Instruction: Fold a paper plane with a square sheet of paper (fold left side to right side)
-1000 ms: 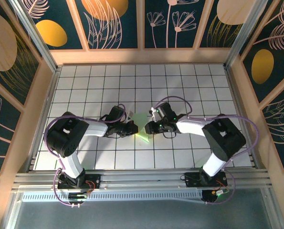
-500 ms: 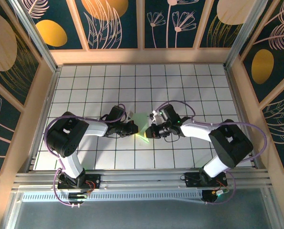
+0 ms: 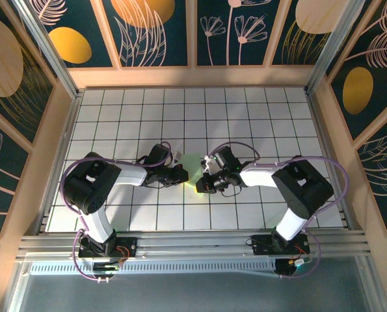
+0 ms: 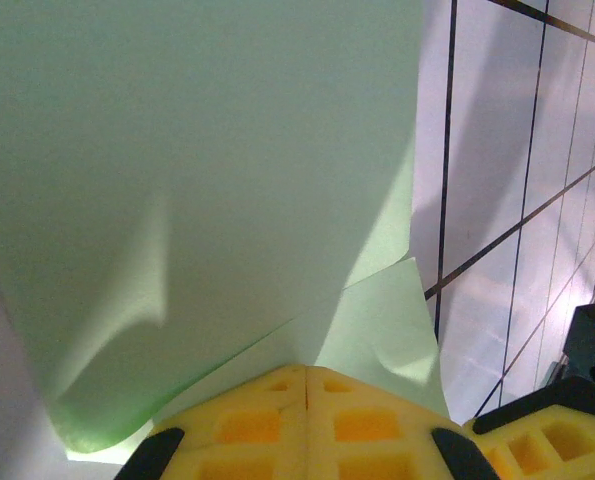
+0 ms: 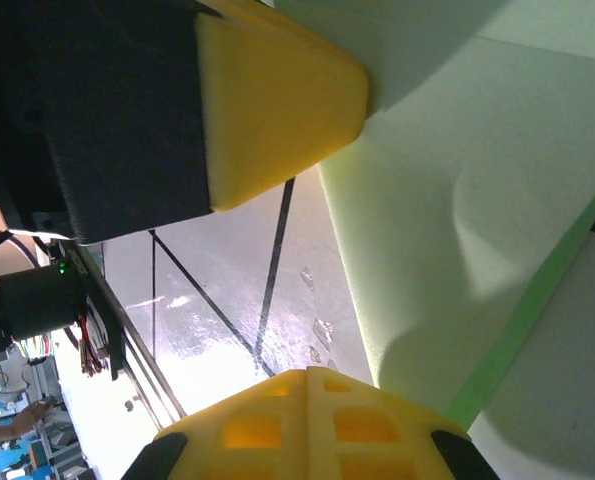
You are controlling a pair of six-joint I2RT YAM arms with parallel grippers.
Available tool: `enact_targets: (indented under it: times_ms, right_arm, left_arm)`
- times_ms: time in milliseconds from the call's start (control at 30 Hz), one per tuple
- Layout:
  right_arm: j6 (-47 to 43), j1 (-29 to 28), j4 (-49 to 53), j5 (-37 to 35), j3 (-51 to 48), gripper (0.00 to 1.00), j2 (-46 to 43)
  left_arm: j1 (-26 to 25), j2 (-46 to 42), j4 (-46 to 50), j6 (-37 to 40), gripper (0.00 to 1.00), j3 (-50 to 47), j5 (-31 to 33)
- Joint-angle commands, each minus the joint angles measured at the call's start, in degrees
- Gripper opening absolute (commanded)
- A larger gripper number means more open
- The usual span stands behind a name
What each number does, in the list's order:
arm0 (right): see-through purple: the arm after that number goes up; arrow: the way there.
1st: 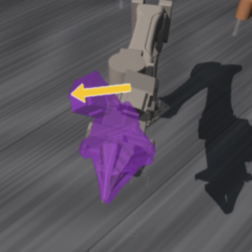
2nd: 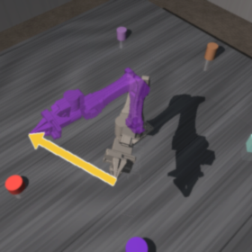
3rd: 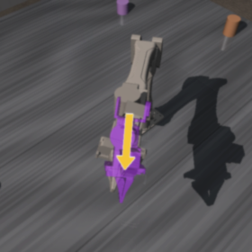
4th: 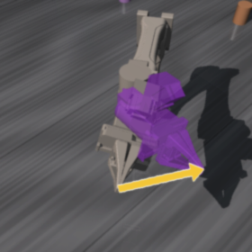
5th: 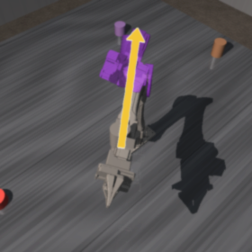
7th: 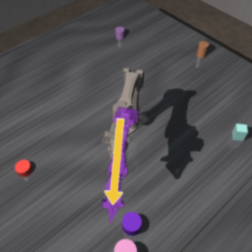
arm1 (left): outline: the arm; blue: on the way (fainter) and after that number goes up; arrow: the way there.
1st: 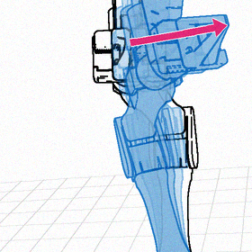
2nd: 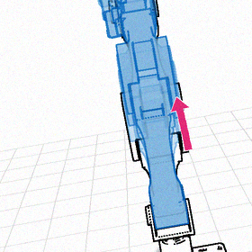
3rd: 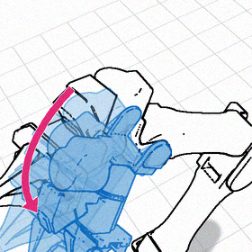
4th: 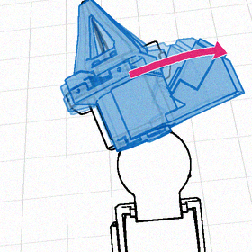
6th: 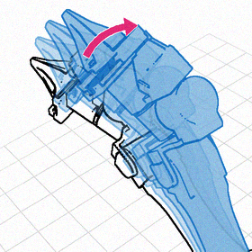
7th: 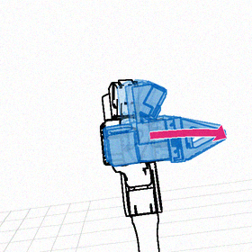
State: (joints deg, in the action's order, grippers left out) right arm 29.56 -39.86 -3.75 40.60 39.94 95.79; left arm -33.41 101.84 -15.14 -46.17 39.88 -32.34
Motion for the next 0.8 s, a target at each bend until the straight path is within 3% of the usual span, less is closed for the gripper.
enact_targets:
  times_ms: [0,767]
  right_arm:
    - [0.7,-0.4,-0.8,0.4,-1.0,0.01,1.3]
    - [-0.2,-0.7,0.7,0.6,-0.6,0.0,3.0]
  left_arm:
    - [0.0,3.0,7.0,1.2,0.0,-1.2,5.6]
    - [0.0,3.0,7.4,1.3,0.0,-0.9,5.6]
